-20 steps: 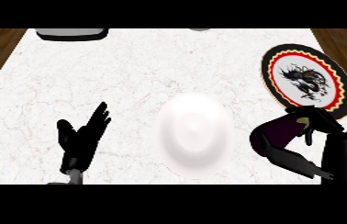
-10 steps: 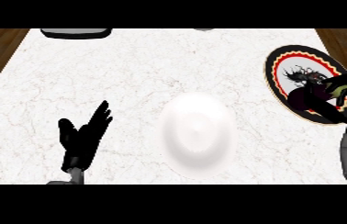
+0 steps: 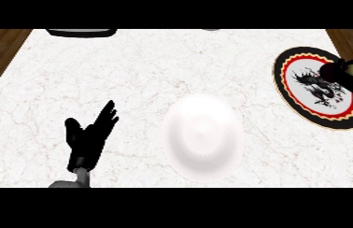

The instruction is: Pick the eggplant from the plate and place it in the plate

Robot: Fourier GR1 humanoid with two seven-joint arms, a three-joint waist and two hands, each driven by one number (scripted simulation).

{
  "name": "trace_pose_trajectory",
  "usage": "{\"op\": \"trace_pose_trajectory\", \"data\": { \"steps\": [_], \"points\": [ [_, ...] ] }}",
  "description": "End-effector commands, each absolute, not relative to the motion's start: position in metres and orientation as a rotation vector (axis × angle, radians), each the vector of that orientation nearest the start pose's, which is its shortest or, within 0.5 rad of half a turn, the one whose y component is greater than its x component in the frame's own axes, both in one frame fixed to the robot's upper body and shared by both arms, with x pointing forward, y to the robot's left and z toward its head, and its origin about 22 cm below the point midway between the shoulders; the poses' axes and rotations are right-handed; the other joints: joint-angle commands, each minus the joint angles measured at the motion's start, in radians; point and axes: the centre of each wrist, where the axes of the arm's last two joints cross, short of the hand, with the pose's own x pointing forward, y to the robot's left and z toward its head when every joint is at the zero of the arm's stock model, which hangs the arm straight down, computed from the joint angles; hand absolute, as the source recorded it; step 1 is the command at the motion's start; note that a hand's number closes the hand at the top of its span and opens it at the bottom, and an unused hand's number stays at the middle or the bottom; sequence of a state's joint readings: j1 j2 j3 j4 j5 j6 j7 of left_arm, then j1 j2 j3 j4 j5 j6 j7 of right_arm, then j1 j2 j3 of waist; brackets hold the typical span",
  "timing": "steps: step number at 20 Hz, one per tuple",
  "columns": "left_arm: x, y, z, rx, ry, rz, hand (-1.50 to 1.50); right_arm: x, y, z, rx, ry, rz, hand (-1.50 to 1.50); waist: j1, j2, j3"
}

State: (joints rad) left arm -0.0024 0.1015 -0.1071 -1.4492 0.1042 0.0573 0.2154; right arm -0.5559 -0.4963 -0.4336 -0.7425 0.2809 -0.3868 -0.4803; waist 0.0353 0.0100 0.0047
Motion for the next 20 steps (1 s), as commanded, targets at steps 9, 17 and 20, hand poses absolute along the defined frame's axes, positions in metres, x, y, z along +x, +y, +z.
{"op": "trace_pose_trajectory", "data": {
  "steps": [9,17,20],
  "points": [
    [0.239,0.218,-0.023,-0.054,-1.226,-0.073,0.0,0.341,-0.468,0.041,-0.94,-1.403,0.288,-1.5,0.049,0.02,0.003],
    [0.245,0.221,-0.03,-0.031,-1.221,-0.062,0.0,0.354,-0.445,0.031,-0.752,-1.695,0.082,-1.5,0.033,0.025,0.005],
    [0.245,0.234,-0.025,-0.018,-1.207,-0.056,0.0,0.351,-0.46,0.043,-0.707,-1.744,-0.048,-1.5,0.029,0.019,0.004]
  ]
}}
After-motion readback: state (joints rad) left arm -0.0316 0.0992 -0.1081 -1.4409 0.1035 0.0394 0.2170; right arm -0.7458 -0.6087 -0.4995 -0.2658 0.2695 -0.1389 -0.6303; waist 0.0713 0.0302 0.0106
